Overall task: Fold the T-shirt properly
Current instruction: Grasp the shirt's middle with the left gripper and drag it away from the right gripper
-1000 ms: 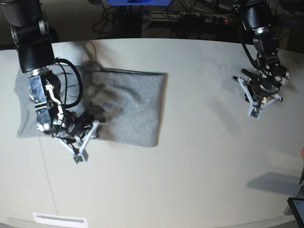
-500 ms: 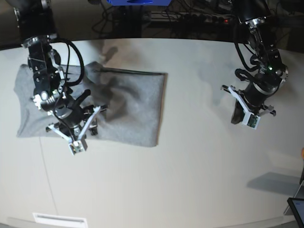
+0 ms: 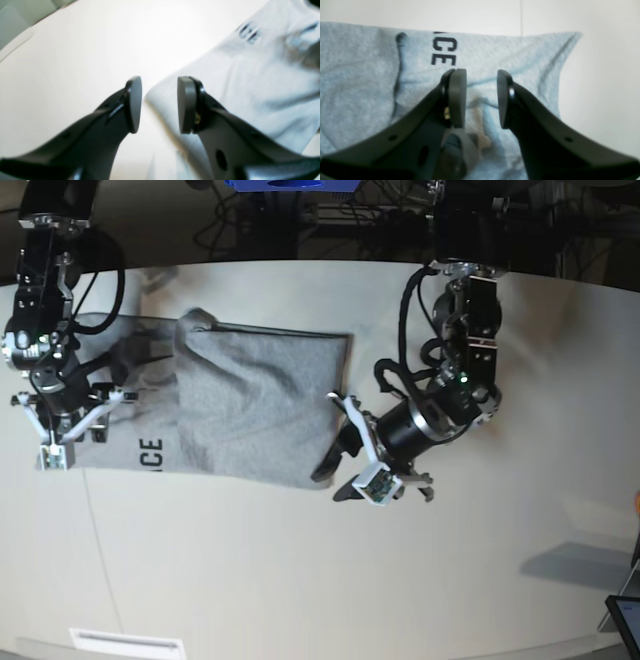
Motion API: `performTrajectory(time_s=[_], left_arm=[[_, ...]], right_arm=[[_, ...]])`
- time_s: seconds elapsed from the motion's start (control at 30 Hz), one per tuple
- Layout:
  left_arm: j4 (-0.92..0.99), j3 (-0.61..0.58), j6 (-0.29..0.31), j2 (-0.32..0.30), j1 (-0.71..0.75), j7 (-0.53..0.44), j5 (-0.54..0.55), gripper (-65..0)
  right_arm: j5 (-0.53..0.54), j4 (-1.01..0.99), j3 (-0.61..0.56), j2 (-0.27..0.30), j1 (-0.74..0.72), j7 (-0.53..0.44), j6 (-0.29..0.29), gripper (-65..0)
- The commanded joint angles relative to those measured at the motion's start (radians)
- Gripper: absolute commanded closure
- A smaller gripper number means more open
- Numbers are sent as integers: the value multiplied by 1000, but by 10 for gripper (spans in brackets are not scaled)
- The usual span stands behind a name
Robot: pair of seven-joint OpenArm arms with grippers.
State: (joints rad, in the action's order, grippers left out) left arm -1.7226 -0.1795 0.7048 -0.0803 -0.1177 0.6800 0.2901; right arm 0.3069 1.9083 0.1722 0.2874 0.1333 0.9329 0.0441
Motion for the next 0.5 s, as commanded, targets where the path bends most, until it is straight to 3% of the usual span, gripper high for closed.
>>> performTrajectory(time_s=[0.0,0.1,0.3,0.47], left_arm=[[17,-16,-7,21,-24,-23,13,-235],[97,-85,-7,50,-50,-24,13,-235],[172,-196,-7,52,-53,-26,7,-235],[273,-216,-7,89,-49,-36,-183,-233]], right_arm=[[-1,17,16,11,2,-19,1,-202],[-1,17,39,11,27,-22,3,-202],[-1,15,43,11,87,-88,3,-202],[2,13,42,9,98,-90,3,-202]])
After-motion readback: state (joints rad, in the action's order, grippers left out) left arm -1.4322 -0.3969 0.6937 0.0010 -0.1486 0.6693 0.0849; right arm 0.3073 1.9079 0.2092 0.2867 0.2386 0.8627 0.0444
